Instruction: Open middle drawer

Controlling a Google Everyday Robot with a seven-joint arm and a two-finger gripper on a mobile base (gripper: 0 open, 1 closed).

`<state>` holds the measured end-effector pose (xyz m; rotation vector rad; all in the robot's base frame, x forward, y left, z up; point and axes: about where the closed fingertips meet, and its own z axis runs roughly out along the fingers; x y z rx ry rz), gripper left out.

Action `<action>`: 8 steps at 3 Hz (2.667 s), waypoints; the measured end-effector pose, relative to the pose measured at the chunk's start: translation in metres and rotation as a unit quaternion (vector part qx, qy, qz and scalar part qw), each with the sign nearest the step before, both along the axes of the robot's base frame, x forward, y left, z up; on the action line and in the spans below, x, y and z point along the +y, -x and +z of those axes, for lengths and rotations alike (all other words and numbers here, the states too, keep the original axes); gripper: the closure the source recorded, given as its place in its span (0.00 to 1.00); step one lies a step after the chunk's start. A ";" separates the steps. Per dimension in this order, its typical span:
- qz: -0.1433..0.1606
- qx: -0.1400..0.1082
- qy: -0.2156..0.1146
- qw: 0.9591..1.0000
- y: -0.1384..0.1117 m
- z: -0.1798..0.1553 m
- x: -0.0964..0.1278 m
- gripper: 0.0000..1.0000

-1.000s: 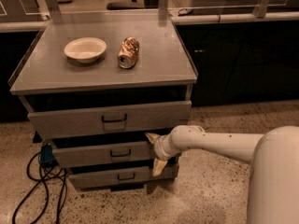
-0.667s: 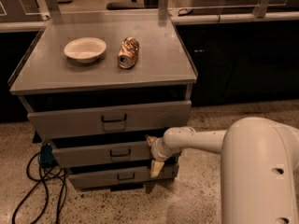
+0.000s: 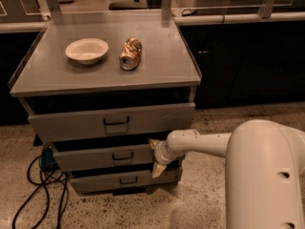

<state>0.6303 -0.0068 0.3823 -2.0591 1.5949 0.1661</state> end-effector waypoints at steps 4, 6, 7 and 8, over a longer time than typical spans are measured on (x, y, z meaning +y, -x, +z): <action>0.000 0.000 0.000 1.000 0.000 0.009 0.000 1.00; 0.000 0.000 0.000 1.000 0.000 0.025 0.000 1.00; -0.002 0.005 0.003 1.000 0.016 0.022 -0.003 1.00; -0.002 0.005 0.003 1.000 0.015 0.026 -0.003 1.00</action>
Offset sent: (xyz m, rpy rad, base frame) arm 0.0000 0.0000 0.0000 0.0000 0.0000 0.0000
